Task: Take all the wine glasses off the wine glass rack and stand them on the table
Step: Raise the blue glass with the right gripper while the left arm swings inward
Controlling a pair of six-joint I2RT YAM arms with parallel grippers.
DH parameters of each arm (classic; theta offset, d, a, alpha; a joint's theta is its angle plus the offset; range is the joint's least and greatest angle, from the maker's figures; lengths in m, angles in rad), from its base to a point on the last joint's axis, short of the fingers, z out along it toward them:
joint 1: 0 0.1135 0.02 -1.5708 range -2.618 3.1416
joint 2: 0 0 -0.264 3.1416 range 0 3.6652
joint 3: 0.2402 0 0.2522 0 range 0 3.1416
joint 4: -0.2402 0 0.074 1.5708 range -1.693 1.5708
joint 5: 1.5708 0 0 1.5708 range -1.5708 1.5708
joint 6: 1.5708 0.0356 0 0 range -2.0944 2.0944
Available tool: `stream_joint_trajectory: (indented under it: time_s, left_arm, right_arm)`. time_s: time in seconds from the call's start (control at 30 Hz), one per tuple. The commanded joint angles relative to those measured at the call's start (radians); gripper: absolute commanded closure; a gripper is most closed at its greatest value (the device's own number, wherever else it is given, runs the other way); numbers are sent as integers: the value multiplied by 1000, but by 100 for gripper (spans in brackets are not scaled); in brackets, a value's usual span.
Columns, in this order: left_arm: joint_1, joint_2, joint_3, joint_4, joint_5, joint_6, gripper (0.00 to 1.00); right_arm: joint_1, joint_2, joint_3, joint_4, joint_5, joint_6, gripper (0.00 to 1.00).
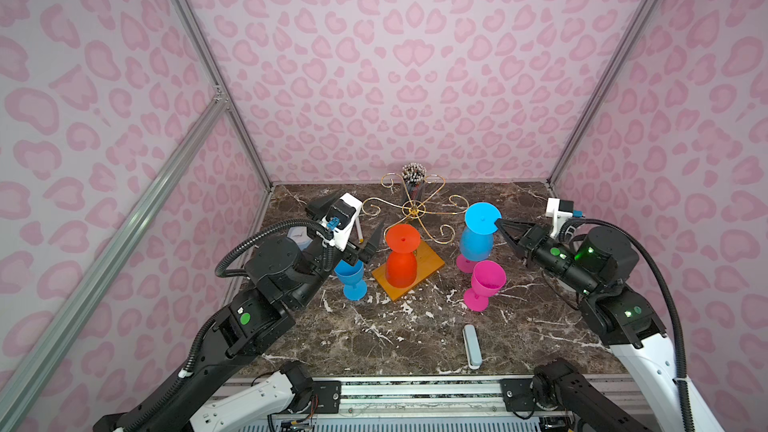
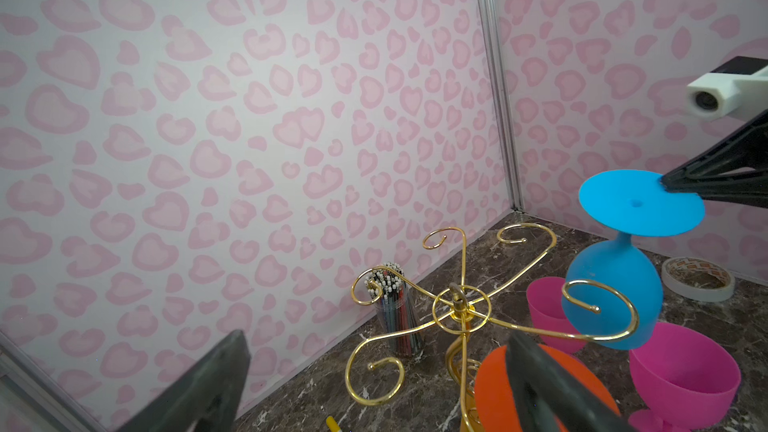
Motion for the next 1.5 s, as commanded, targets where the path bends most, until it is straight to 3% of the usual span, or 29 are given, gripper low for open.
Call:
stream_joint_trajectory:
  time_s: [0.0,0.27,0.47,0.67,0.9,1.07,1.17,1.47]
  left_arm:
    - [2,6,8,36,-8,-73,3]
    - [0,64,76,40,35,-278,3]
    - [3,106,142,49,99,-416,3]
    - [14,188,230,-13,125,-510,3]
    - [111,279,318,-42,327,-707,3]
    - [231,379,349,39,652,-927,3]
    - [251,450,405,48,801,-996,0]
    - [247,548,423,115,1006,-1115,8]
  right_arm:
    - [-59,-33,21,-110,-15,-57,100]
    - [-204,-12,181,-218,-52,-214,100]
    - [-216,36,313,-259,4,-414,100]
    - [-216,8,304,-153,86,-610,100]
    - [-217,-7,295,-110,52,-867,100]
    - [-216,-6,268,-83,-79,-1008,100]
    - [-217,-10,232,-27,-169,-1061,100]
    - [-192,-22,164,78,-345,-1227,100]
